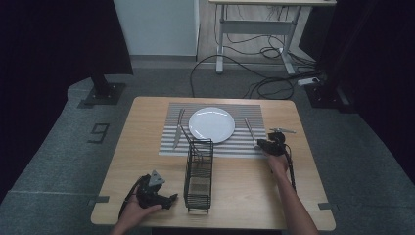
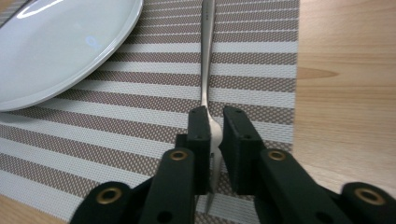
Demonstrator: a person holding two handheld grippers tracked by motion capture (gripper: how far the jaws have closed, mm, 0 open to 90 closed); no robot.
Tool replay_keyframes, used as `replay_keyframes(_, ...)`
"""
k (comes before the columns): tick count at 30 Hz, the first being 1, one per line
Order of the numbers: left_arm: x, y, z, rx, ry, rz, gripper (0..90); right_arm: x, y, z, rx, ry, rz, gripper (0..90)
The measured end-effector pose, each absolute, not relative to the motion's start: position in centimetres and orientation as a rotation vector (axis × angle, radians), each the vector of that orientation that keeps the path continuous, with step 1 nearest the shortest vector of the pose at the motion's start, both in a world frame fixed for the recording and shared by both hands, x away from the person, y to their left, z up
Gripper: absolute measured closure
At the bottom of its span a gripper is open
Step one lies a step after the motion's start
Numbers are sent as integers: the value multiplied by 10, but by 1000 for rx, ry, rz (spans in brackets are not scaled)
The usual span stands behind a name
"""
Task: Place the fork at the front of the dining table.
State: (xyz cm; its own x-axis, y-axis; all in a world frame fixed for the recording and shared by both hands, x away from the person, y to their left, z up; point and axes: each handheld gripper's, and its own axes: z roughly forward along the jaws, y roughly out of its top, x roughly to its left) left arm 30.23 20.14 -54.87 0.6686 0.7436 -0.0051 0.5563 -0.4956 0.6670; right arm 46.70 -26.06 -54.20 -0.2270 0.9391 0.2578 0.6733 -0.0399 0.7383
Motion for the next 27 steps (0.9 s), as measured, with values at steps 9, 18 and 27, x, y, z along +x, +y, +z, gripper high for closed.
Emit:
replay_keyframes(9,302,202,-549,2235,996,376,21,433,-283,-531,1570,1951,1116,704)
replay_keyframes(18,302,201,-549,2236,996,376,20,419,-278,-543,1455,2057,1104,630)
replay_keyframes(27,303,201,-549,2236,996,376,20,436,-257,-545,1450,2050,1110,672)
